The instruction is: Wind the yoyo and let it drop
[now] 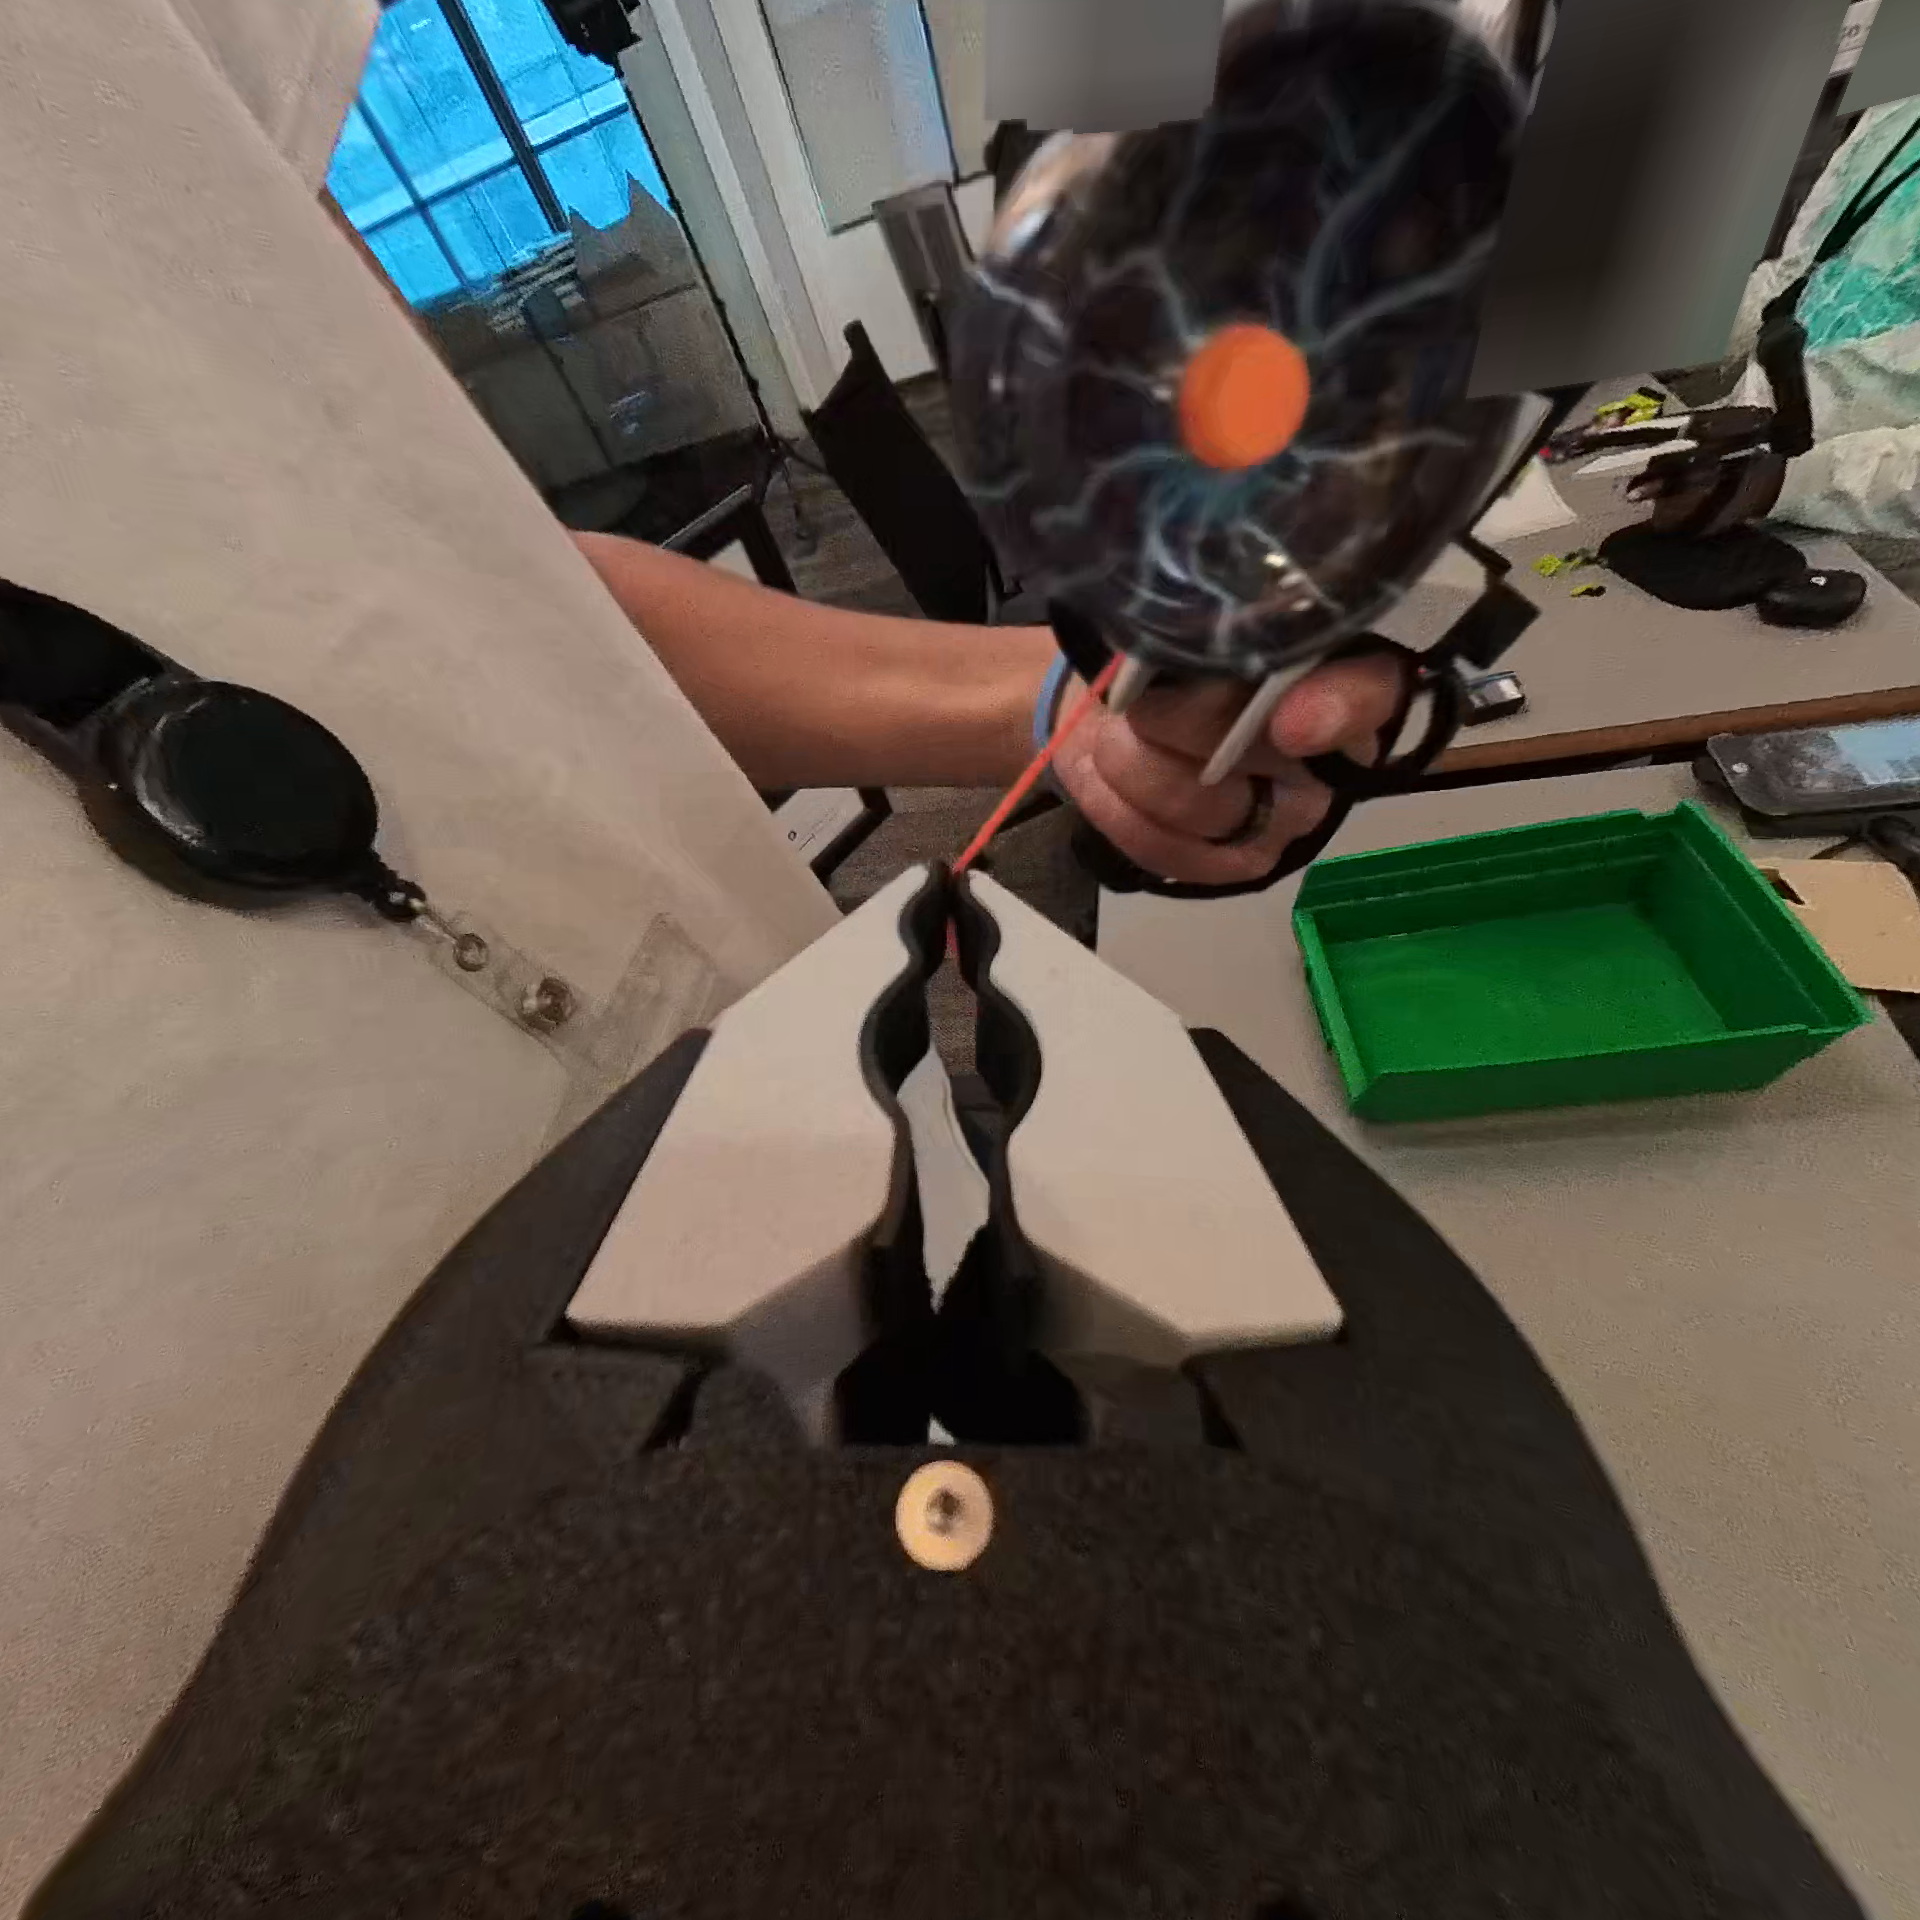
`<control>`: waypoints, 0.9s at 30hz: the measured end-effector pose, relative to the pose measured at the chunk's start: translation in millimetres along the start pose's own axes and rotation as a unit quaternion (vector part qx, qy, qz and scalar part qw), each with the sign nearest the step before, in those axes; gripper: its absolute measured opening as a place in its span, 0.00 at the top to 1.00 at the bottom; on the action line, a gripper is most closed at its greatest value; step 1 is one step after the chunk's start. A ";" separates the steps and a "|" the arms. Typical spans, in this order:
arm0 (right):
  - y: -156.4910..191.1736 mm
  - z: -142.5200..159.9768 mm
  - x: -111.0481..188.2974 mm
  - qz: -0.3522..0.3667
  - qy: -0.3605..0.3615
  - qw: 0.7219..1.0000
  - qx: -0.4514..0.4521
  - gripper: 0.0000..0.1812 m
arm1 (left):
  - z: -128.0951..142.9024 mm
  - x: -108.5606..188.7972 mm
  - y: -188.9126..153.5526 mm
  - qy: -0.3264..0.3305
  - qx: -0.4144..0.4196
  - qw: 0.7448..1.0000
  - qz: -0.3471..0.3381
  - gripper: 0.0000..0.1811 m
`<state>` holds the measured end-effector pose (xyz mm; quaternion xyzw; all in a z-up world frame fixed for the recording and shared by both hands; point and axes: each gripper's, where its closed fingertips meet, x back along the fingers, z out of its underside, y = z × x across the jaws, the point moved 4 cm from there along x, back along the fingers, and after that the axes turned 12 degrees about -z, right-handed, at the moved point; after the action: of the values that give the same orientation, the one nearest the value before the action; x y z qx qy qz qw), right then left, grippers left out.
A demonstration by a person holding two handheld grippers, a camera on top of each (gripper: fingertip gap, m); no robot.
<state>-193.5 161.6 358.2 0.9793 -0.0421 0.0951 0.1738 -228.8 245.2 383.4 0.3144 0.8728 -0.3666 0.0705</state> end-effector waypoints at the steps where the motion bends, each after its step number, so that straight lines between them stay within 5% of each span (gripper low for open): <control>1: 2.8 1.5 1.1 0.008 0.006 1.000 -0.002 1.00 | 1.5 5.4 8.2 0.003 0.001 1.000 -0.024 1.00; 5: 13.6 -16.3 21.3 0.053 0.051 0.997 0.029 1.00 | 26.3 20.0 36.6 0.074 0.008 0.992 -0.105 1.00; 10: -8.0 -57.0 59.3 0.109 0.113 0.983 0.097 1.00 | 48.6 -4.2 21.8 0.123 0.024 0.991 -0.044 1.00; 14: -28.1 -54.3 56.8 0.032 0.062 0.995 0.073 1.00 | 34.4 -27.1 -3.4 0.082 0.026 0.995 0.048 1.00; 18: -31.4 -17.5 32.3 -0.042 -0.006 0.999 -0.014 1.00 | 6.6 -23.2 -14.5 0.004 0.025 0.995 0.098 1.00; 23: -4.1 5.7 3.7 -0.066 -0.041 0.996 -0.043 1.00 | -2.2 -4.2 10.6 -0.008 0.010 1.000 0.002 1.00; 27: 13.0 -18.7 18.6 -0.021 -0.005 1.000 0.008 1.00 | 19.4 13.4 37.9 0.059 0.007 0.994 -0.090 1.00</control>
<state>-180.0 155.0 383.5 0.9817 -0.0215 0.0870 0.1681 -218.7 258.8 342.1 0.2562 0.8976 -0.3583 -0.0169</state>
